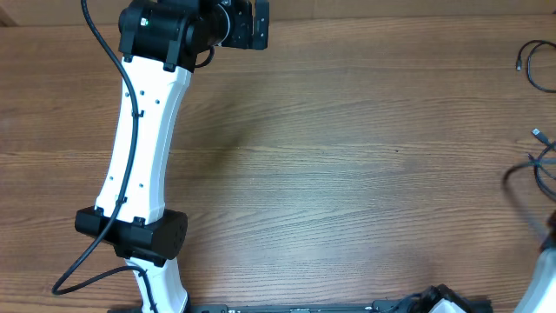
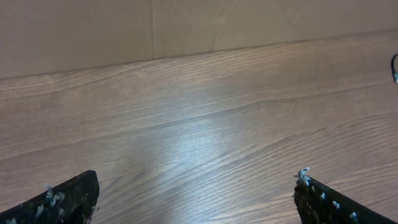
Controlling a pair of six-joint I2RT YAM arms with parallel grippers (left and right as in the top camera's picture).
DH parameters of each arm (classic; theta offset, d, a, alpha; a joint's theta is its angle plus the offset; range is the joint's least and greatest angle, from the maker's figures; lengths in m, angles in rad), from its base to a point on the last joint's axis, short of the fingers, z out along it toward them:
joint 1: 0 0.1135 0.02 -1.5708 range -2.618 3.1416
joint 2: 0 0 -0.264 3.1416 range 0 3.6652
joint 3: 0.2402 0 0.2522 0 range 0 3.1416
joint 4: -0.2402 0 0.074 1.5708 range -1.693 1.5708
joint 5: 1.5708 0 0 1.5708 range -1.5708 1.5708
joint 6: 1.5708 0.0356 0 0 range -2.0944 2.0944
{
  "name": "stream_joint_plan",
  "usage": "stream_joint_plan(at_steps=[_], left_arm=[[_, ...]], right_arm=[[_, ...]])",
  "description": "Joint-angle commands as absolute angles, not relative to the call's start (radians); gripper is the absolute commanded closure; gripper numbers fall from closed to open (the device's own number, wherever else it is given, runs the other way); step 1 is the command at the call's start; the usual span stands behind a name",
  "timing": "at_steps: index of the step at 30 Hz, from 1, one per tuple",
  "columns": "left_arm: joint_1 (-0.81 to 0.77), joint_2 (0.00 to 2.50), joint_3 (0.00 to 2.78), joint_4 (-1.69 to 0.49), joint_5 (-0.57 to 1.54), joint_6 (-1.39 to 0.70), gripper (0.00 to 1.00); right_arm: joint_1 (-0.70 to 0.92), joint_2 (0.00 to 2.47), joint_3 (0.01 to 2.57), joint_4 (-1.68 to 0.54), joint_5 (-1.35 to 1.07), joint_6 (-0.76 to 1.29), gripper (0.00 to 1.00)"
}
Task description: Untangle cables
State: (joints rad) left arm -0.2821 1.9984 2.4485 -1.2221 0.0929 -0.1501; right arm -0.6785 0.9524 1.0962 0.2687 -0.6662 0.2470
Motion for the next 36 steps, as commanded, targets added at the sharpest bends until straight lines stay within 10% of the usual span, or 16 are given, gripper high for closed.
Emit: stream_joint_plan(at_steps=[1, 15, 27, 36], left_arm=[[-0.289, 2.000, 2.456, -1.234, 0.093, -0.108, 0.00], [-0.288, 2.001, 2.456, -1.321, 0.093, -0.100, 0.00], [-0.287, 2.001, 2.456, -1.351, 0.089, -0.082, 0.00], [-0.287, 2.001, 2.456, -1.357, 0.041, -0.074, 0.00]], right_arm=[[-0.622, 0.865, 1.108, 0.425, -1.010, 0.109, 0.11], [-0.411, 0.686, 1.107, 0.439, -1.434, 0.240, 0.00], [-0.490, 0.519, 1.119, 0.694, -1.361, 0.482, 0.00], [-0.544, 0.443, 1.119, 0.638, -1.045, 0.261, 0.00]])
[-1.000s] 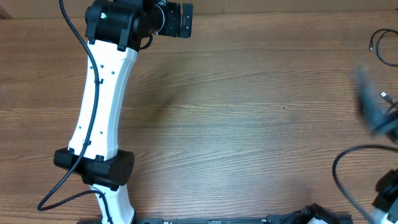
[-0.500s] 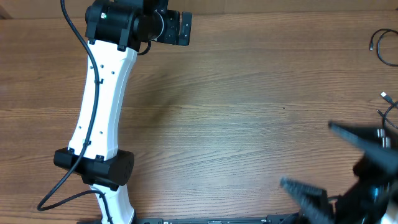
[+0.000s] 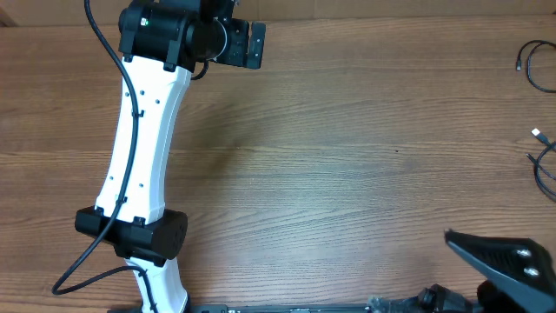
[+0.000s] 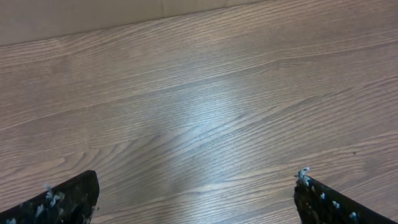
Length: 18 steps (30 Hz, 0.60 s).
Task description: Untangle cables
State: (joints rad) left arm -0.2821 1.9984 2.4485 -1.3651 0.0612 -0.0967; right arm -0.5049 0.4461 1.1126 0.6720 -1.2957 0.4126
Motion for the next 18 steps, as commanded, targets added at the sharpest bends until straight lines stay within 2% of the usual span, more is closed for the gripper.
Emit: stream_joint_plan(at_steps=[1, 2, 3, 4, 5, 9, 11, 18], left_arm=[[-0.287, 2.001, 2.456, -1.356, 0.042, -0.075, 0.00], [-0.287, 2.001, 2.456, -1.357, 0.042, -0.075, 0.00], [-0.289, 2.001, 2.456, -1.362, 0.042, -0.075, 0.00], [-0.289, 2.001, 2.456, -1.364, 0.042, -0.075, 0.00], [-0.289, 2.001, 2.456, -1.365, 0.042, -0.075, 0.00], [-0.289, 2.001, 2.456, -1.357, 0.042, -0.074, 0.00], [-0.289, 2.001, 2.456, -1.356, 0.041, -0.074, 0.00], [-0.289, 2.001, 2.456, -1.371, 0.043, -0.061, 0.00]], right_arm=[[-0.556, 0.444, 1.119, 0.601, -0.900, 0.179, 0.00], [-0.562, 0.447, 1.119, 0.578, -0.809, 0.139, 0.00], [-0.573, 0.458, 1.119, 0.536, -0.620, 0.080, 0.00], [-0.574, 0.464, 1.119, 0.510, -0.559, 0.078, 0.00], [-0.574, 0.467, 1.119, 0.482, -0.570, 0.080, 0.00], [-0.539, 0.465, 1.119, 0.308, -0.925, 0.076, 0.00], [-0.480, 0.453, 1.119, 0.314, -0.926, 0.033, 0.00], [-0.266, 0.351, 1.118, 0.329, -0.978, 0.076, 0.00]])
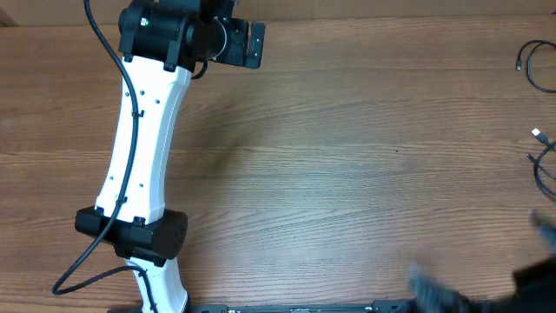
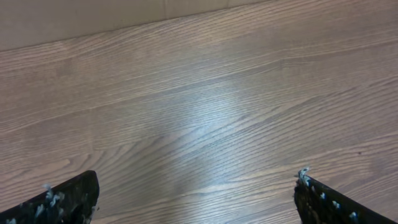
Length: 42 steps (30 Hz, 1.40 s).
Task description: Untangle cables
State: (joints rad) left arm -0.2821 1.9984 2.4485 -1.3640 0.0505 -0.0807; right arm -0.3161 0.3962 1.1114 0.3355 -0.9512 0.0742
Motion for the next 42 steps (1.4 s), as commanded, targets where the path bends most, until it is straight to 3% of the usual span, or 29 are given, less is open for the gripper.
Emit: stream_joint_plan(at_steps=[1, 6, 14, 16, 20, 24, 28, 33, 42], left_arm=[[-0.289, 2.001, 2.456, -1.380, 0.045, -0.076, 0.00], [-0.289, 2.001, 2.456, -1.396, 0.043, -0.073, 0.00], [-0.289, 2.001, 2.456, -1.401, 0.044, -0.064, 0.00], [-0.289, 2.001, 2.456, -1.403, 0.043, -0.048, 0.00], [-0.289, 2.001, 2.456, -1.423, 0.041, -0.036, 0.00], [-0.289, 2.001, 2.456, -1.428, 0.040, -0.022, 0.00], [-0.289, 2.001, 2.456, -1.425, 0.040, -0.022, 0.00], [-0.289, 2.001, 2.456, -1.422, 0.041, -0.022, 0.00], [-0.289, 2.001, 2.456, -1.427, 0.041, -0.022, 0.00]], right_arm=[[-0.206, 0.310, 1.118, 0.305, -0.959, 0.070, 0.00], [-0.047, 0.133, 1.118, 0.133, -0.830, 0.070, 0.00], [0.087, 0.080, 1.119, -0.142, -0.822, 0.062, 0.00], [0.100, 0.079, 1.120, -0.223, -0.803, -0.034, 0.00], [0.105, 0.076, 1.171, -0.564, -0.701, -0.448, 0.00], [0.105, 0.073, 1.274, -0.701, -0.477, -0.469, 0.00], [0.106, 0.073, 1.383, -0.759, -0.398, -0.470, 0.00], [0.105, 0.074, 1.323, -0.741, -0.390, -0.469, 0.00], [0.105, 0.074, 0.942, -0.307, -0.380, -0.412, 0.00]])
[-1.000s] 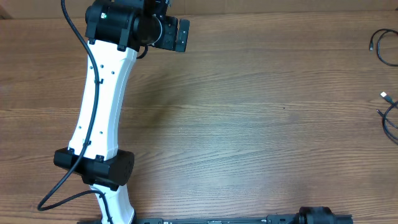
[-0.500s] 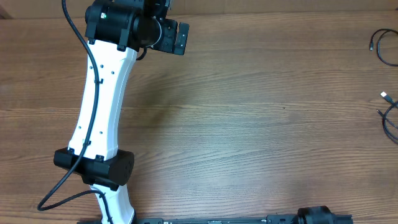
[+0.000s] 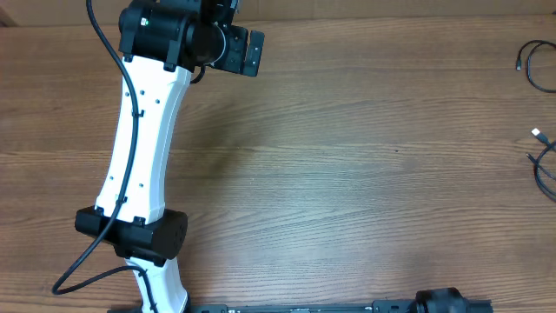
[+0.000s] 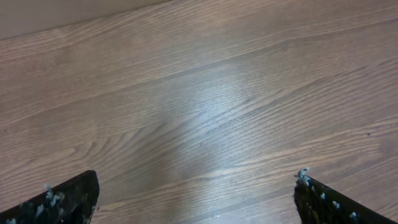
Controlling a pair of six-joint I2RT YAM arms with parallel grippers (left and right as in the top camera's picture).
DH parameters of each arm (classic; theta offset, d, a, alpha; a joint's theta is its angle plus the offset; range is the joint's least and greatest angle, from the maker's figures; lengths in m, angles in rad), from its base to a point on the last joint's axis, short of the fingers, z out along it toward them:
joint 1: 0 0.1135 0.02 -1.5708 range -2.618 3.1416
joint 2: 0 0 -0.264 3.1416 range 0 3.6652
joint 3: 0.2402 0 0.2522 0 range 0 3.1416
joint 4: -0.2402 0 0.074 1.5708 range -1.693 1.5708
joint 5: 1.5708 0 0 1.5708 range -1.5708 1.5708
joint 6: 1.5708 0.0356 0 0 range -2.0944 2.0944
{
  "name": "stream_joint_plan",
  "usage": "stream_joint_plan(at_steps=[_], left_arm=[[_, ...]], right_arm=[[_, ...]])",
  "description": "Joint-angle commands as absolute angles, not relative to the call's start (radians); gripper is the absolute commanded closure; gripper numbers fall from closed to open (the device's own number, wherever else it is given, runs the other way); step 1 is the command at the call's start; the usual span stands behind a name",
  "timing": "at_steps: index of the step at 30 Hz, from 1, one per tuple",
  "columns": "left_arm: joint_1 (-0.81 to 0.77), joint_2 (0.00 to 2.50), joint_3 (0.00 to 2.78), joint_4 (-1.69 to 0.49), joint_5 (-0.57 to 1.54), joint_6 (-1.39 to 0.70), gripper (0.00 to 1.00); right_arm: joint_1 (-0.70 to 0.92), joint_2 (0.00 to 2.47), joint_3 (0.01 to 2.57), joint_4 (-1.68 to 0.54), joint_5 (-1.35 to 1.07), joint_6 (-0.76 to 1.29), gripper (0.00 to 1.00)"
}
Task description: Untangle cables
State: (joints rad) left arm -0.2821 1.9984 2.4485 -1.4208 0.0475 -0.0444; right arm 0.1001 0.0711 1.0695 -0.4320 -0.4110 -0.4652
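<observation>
Black cables lie at the table's far right edge in the overhead view: one loop (image 3: 537, 68) at the top right, and lower down a cable with a pale plug (image 3: 539, 134) running into a curve (image 3: 546, 169) cut off by the frame. My left gripper (image 3: 253, 52) hangs at the far left end of the table, a long way from them. In the left wrist view this gripper (image 4: 196, 177) is wide open, with only bare wood between its dark fingertips (image 4: 68, 196). The right gripper is out of view.
The white left arm (image 3: 139, 148) stretches from its base at the front left up to the back left. A dark part of the right arm's base (image 3: 452, 302) shows at the front edge. A wall borders the wooden table (image 3: 347, 156) at the back.
The blurred right arm at the front right corner has gone out of the overhead view. My left gripper has tipped slightly further down towards the table, and less of the back wall shows.
First the right arm was a blur at the right edge by the cables, and the left wrist faced the back wall. Then the right gripper was at the front right corner, then a blur there, and now it is gone. The left gripper stayed open, tilting down.
</observation>
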Motion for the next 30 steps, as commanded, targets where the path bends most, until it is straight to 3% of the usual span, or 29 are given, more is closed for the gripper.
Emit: stream_joint_plan(at_steps=[1, 8, 12, 19, 30], left_arm=[[-0.289, 2.001, 2.456, -1.428, 0.041, -0.022, 0.00], [-0.289, 2.001, 2.456, -1.425, 0.040, 0.006, 0.00], [-0.289, 2.001, 2.456, -1.421, 0.040, 0.016, 0.00], [-0.289, 2.001, 2.456, -1.426, 0.041, 0.016, 0.00], [-0.289, 2.001, 2.456, -1.446, 0.036, 0.023, 0.00]], right_arm=[[0.105, 0.074, 0.889, -0.227, -0.362, -0.373, 0.00], [0.105, 0.074, 0.496, 0.324, -0.232, -0.231, 0.00], [0.105, 0.074, 0.293, 0.522, -0.168, -0.231, 0.00], [0.105, 0.074, 0.136, 0.534, -0.131, -0.171, 0.00], [0.105, 0.074, 0.095, 0.249, -0.131, -0.101, 0.00]])
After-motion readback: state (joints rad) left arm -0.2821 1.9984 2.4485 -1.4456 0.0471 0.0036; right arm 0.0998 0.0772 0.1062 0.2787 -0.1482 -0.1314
